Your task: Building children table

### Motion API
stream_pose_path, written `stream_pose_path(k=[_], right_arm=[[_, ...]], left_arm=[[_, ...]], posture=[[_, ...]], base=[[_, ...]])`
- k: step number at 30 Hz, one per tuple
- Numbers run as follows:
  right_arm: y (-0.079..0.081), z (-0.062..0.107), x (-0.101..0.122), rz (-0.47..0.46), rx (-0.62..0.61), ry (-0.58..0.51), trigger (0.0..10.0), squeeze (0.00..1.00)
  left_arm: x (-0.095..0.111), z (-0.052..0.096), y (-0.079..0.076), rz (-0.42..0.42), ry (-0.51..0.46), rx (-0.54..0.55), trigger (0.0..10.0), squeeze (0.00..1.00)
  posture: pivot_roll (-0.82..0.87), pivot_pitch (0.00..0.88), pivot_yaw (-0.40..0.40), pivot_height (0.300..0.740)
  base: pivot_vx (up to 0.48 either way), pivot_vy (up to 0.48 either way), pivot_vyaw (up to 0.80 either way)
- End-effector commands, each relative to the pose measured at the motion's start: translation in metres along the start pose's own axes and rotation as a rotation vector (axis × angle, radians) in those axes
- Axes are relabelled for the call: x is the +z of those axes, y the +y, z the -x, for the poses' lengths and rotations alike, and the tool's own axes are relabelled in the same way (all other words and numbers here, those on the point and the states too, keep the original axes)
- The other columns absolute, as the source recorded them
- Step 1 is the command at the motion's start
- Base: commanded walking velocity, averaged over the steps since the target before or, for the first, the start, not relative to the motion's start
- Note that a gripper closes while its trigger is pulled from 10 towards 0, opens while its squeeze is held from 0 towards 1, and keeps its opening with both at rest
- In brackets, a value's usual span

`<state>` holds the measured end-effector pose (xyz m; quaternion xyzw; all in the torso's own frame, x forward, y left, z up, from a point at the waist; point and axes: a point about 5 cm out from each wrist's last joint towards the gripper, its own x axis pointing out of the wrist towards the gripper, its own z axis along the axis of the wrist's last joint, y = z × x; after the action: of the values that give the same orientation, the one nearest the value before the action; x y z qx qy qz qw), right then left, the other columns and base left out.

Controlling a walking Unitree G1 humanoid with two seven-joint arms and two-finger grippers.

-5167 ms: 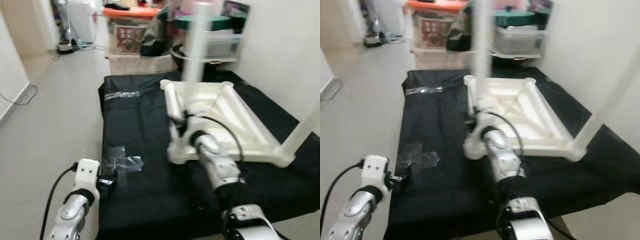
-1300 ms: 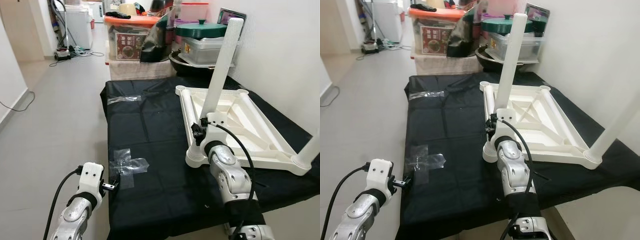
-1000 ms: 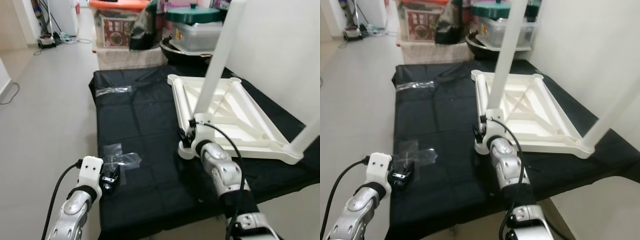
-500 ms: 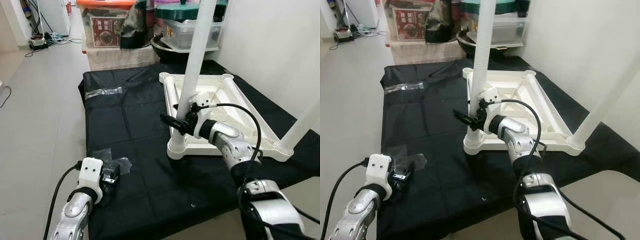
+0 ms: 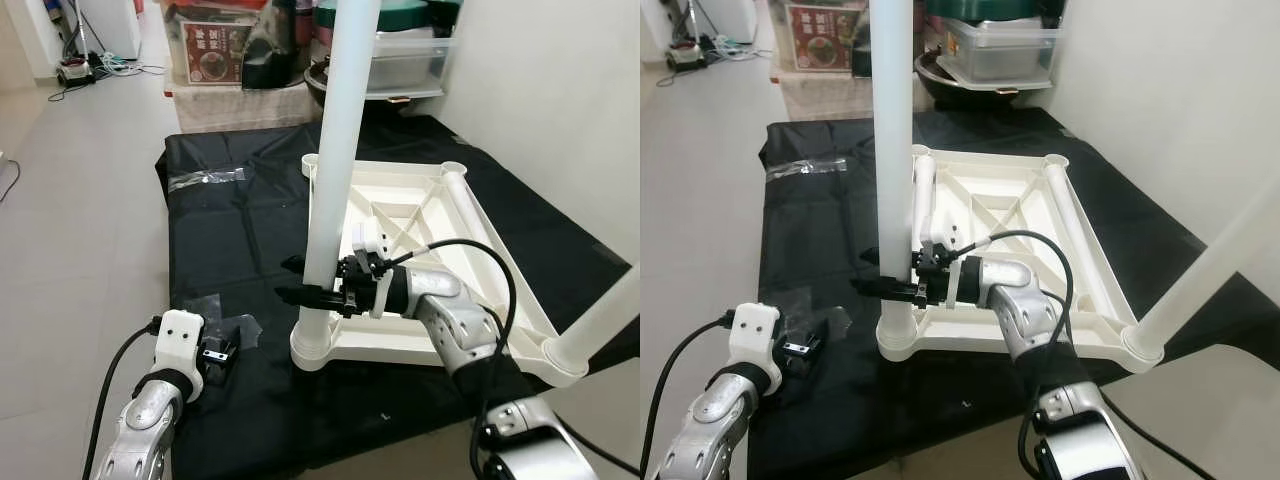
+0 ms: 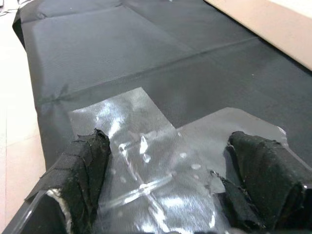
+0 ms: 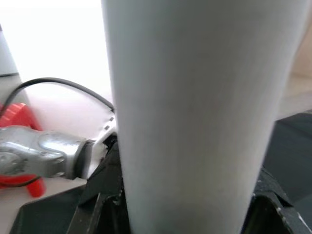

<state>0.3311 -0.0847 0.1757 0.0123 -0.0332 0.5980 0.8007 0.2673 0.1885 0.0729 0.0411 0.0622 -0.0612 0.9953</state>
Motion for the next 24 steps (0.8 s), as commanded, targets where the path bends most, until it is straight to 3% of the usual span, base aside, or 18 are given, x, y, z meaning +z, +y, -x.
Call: stream_pose_path(k=[1, 2, 3, 5, 6, 7, 8, 9, 10, 15, 17, 18, 19, 22, 23, 24], right_arm=[[-0.006, 0.007, -0.016, -0.031, -0.127, 0.056, 0.0, 0.00], [-0.017, 0.008, -0.023, -0.018, -0.284, 0.094, 0.0, 0.00], [-0.017, 0.008, -0.023, -0.018, -0.284, 0.094, 0.0, 0.00], [-0.047, 0.033, -0.045, -0.048, -0.816, 0.263, 0.0, 0.00], [-0.047, 0.033, -0.045, -0.048, -0.816, 0.263, 0.0, 0.00], [-0.055, 0.058, -0.055, -0.081, -1.096, 0.348, 0.0, 0.00], [-0.055, 0.079, -0.063, -0.134, -1.294, 0.399, 0.0, 0.00], [-0.055, 0.079, -0.063, -0.134, -1.294, 0.399, 0.0, 0.00], [-0.045, 0.102, -0.070, -0.179, -1.469, 0.432, 0.0, 0.00], [-0.037, 0.102, -0.066, -0.152, -1.475, 0.421, 0.0, 0.00], [-0.026, 0.081, -0.056, -0.124, -1.392, 0.397, 0.0, 0.00], [-0.026, 0.081, -0.056, -0.124, -1.392, 0.397, 0.0, 0.00], [-0.021, 0.063, -0.050, -0.105, -1.303, 0.381, 10.0, 0.00], [-0.022, 0.056, -0.046, -0.132, -1.273, 0.308, 10.0, 0.00], [-0.026, 0.050, -0.041, -0.131, -1.234, 0.241, 10.0, 1.00], [-0.026, 0.050, -0.041, -0.131, -1.234, 0.241, 10.0, 1.00]], left_arm=[[-0.016, 0.004, -0.003, -0.005, 0.078, -0.008, 10.0, 0.00], [-0.016, 0.004, -0.003, -0.005, 0.078, -0.009, 10.0, 0.00], [-0.016, 0.004, -0.003, -0.005, 0.078, -0.009, 10.0, 0.00], [-0.017, 0.005, -0.003, -0.005, 0.082, -0.010, 10.0, 0.00], [-0.017, 0.005, -0.003, -0.005, 0.082, -0.010, 10.0, 0.00], [-0.018, 0.005, -0.004, -0.005, 0.085, -0.013, 10.0, 0.00], [-0.019, 0.006, -0.005, -0.005, 0.087, -0.015, 10.0, 0.00], [-0.019, 0.006, -0.005, -0.005, 0.087, -0.015, 10.0, 0.00], [-0.019, 0.006, -0.005, -0.004, 0.089, -0.017, 10.0, 0.00], [-0.019, 0.007, -0.005, -0.004, 0.089, -0.017, 10.0, 0.00], [-0.019, 0.006, -0.004, -0.006, 0.091, -0.020, 10.0, 0.00], [-0.019, 0.006, -0.004, -0.006, 0.091, -0.020, 10.0, 0.00], [-0.019, 0.006, -0.004, -0.008, 0.092, -0.022, 10.0, 0.00], [-0.019, 0.005, -0.004, -0.008, 0.091, -0.022, 10.0, 0.00], [-0.018, 0.004, -0.004, -0.008, 0.089, -0.022, 10.0, 0.00], [-0.018, 0.004, -0.004, -0.008, 0.089, -0.022, 10.0, 0.00]], posture=[[0.04, 0.000, -0.091, 0.740], [0.04, 0.000, -0.091, 0.740], [0.04, 0.000, -0.091, 0.740], [0.03, 0.000, -0.083, 0.740], [0.03, 0.000, -0.083, 0.740], [0.02, 0.000, -0.079, 0.740], [0.02, 0.000, -0.079, 0.740], [0.02, 0.000, -0.079, 0.740], [0.02, 0.000, -0.075, 0.740], [0.02, 0.000, -0.072, 0.740], [0.01, 0.000, -0.068, 0.740], [0.01, 0.000, -0.068, 0.740], [0.01, 0.000, -0.070, 0.740], [0.01, 0.000, -0.070, 0.740], [0.01, 0.000, -0.072, 0.740], [0.01, 0.000, -0.072, 0.740]], base=[[0.000, 0.000, 0.00], [0.000, 0.000, 0.00], [0.000, 0.000, 0.00], [0.000, 0.000, 0.00], [0.000, 0.000, 0.00], [0.000, 0.000, 0.00], [0.000, 0.000, 0.00], [0.000, 0.000, 0.00], [0.000, 0.000, 0.00], [0.000, 0.000, 0.00], [0.000, 0.000, 0.00], [0.000, 0.000, 0.00], [0.000, 0.000, 0.00], [0.000, 0.000, 0.00], [0.000, 0.000, 0.00], [0.000, 0.000, 0.00]])
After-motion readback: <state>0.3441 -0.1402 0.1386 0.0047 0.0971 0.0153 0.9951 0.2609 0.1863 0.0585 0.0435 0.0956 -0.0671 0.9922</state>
